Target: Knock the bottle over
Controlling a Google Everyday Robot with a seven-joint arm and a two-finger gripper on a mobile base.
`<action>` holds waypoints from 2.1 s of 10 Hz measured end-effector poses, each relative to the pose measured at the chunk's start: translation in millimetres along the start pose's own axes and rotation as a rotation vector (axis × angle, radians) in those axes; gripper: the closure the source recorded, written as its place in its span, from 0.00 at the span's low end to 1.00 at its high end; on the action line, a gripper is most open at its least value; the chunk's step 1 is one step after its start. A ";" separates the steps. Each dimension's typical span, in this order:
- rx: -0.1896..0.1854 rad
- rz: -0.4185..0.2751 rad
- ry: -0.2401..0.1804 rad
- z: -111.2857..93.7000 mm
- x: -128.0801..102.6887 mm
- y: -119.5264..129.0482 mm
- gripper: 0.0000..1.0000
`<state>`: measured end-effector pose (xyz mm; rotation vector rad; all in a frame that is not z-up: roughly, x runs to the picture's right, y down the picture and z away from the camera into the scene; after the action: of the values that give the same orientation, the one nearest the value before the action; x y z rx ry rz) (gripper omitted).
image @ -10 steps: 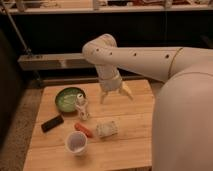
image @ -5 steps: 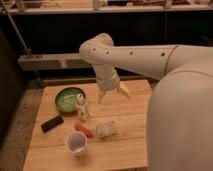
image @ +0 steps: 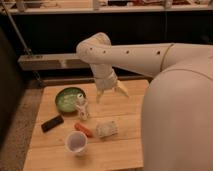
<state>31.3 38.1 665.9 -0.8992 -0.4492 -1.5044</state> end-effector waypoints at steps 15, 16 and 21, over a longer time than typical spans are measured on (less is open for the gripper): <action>0.556 -0.161 0.206 11.8 95.5 -49.8 1.00; 0.587 -0.199 0.206 13.1 99.4 -61.8 1.00; 0.586 -0.339 0.201 29.8 101.8 -113.5 1.00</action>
<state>-62.7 11.5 786.8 -0.2145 -0.8676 -1.6173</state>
